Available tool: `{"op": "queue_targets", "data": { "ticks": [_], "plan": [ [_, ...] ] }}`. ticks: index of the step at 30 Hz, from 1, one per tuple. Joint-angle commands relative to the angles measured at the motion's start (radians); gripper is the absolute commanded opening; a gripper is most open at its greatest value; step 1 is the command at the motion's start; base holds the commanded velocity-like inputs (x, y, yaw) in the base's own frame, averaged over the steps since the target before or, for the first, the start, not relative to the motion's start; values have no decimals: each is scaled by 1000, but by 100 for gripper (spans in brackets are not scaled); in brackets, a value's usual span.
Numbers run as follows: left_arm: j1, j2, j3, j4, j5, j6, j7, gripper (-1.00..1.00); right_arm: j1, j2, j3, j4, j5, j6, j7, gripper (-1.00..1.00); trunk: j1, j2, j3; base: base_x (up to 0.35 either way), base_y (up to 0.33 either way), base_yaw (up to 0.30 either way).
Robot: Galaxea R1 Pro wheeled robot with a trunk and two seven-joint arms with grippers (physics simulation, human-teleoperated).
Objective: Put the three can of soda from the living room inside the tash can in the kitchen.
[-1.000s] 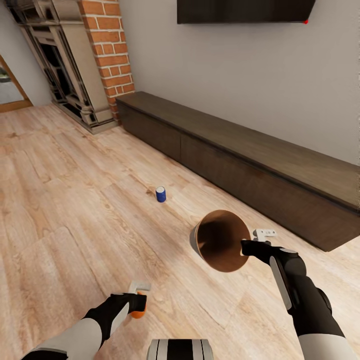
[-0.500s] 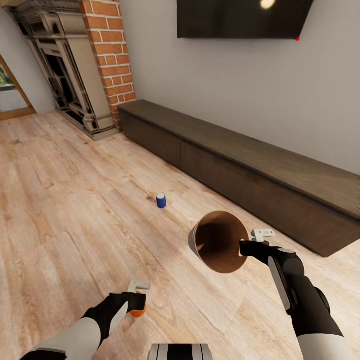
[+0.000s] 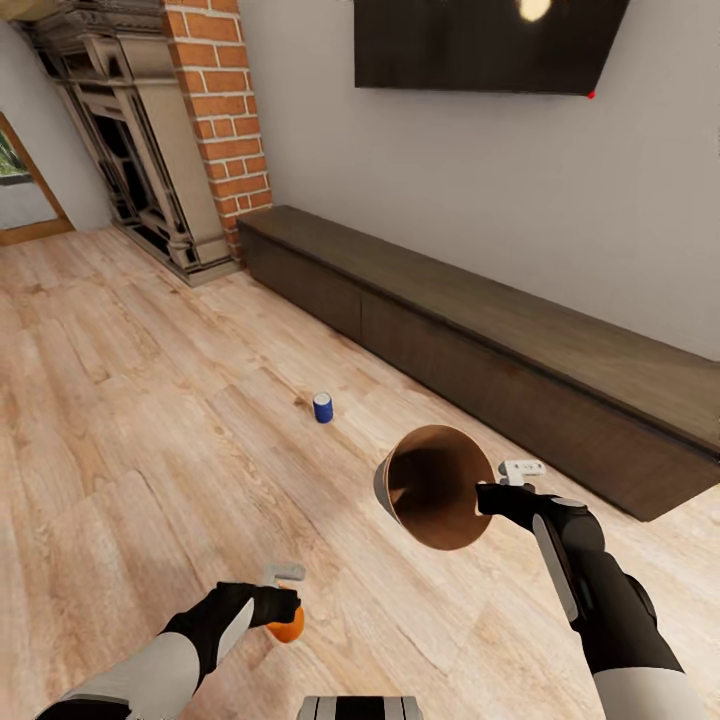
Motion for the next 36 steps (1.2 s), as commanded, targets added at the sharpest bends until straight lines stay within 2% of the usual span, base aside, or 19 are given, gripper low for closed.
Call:
{"op": "queue_targets", "data": {
  "ticks": [1,5,7,8,11,14,15,18,19,21,24,28,33,36],
  "plan": [
    [-4,1,0,-9,-1,24,-2,-100,0,0,1,0,-18,2,6,-100,-4,7,3,0,0,0],
    [-9,6,0,-95,0,117,-7,-100,0,1,2,2,-18,2,6,-100,-19,35,16,0,0,0],
    [-5,7,1,-205,0,165,-12,-100,0,1,9,10,-18,2,6,-100,-27,49,22,0,0,0],
    [-4,8,1,-234,0,173,-16,-100,0,1,14,12,-18,2,6,-100,-31,56,25,0,0,0],
    [-1,12,3,-381,0,209,-47,-100,0,1,53,21,-18,3,5,-100,-42,77,35,0,0,0],
    [0,14,22,-500,1,247,-60,-100,0,2,68,26,-18,11,5,-100,-54,98,44,0,0,0],
    [1,14,27,-528,1,258,-62,-100,0,2,69,27,-18,19,5,-100,-58,105,47,0,0,0],
    [7,15,38,-713,1,345,-67,-100,0,2,75,28,-18,88,5,-100,-69,126,57,0,0,0],
    [28,15,41,-831,1,399,-70,-100,0,2,77,29,-18,109,4,-100,-73,133,60,0,0,0],
    [53,15,42,-906,1,434,-79,-100,0,3,78,29,-18,118,3,-100,-81,147,66,0,0,0],
    [131,14,43,-1067,0,500,-111,-100,0,3,79,29,-18,127,2,-100,-92,168,75,0,0,0],
    [170,14,40,-1161,0,574,-127,-100,0,3,86,29,-18,131,2,-100,-107,196,88,0,0,0],
    [182,14,36,-1203,0,611,-140,-100,0,3,95,30,-18,133,1,-100,-127,231,104,0,0,0],
    [184,14,39,-1229,0,641,-195,-100,0,3,96,30,-18,133,1,-100,-138,252,113,0,0,0]
  ]
}}
